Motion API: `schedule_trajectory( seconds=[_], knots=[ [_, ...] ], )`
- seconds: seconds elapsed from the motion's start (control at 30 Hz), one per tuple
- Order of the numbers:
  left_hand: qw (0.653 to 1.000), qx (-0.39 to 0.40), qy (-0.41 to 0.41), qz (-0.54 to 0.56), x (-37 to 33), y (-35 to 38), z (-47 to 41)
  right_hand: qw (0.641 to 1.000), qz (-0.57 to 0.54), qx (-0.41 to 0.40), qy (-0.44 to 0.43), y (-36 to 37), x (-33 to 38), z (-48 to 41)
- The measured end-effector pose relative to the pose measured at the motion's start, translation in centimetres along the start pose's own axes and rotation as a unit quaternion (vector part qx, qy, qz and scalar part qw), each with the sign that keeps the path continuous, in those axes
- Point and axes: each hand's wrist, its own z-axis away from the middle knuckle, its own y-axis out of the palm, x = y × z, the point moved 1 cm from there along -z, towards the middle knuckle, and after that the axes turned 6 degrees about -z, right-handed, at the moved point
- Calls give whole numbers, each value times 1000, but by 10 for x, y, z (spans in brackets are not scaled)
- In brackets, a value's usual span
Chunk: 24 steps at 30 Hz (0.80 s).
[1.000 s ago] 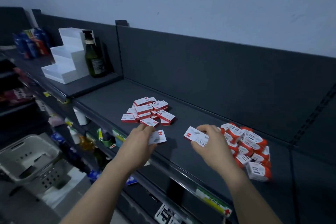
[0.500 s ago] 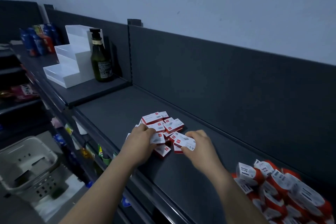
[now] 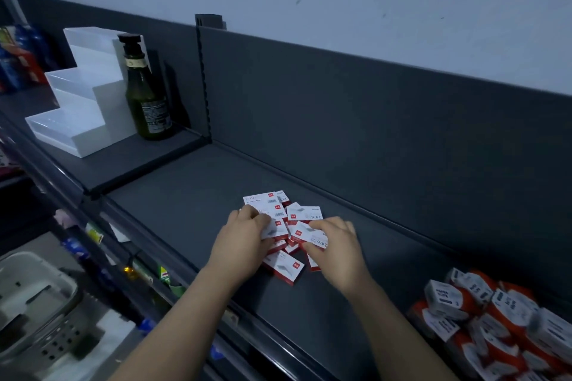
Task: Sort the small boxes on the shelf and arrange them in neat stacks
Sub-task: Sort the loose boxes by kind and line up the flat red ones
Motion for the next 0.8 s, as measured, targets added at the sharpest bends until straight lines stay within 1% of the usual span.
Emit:
schedule_trajectory(
  seconds=[0.23, 0.43, 0.57, 0.8],
  knots=[
    [997, -28, 72, -16, 1, -6, 1, 997, -1, -74, -7, -4, 11, 17],
    [985, -55, 165, 21, -26, -11, 7, 993, 71, -92, 30, -35, 17, 50],
    [975, -50, 212, 37, -54, -9, 14, 984, 109, -123, 72, -60, 12, 85],
    [952, -9, 305, 36, -123, -4, 34, 961, 158, -182, 136, -112, -3, 153]
  ],
)
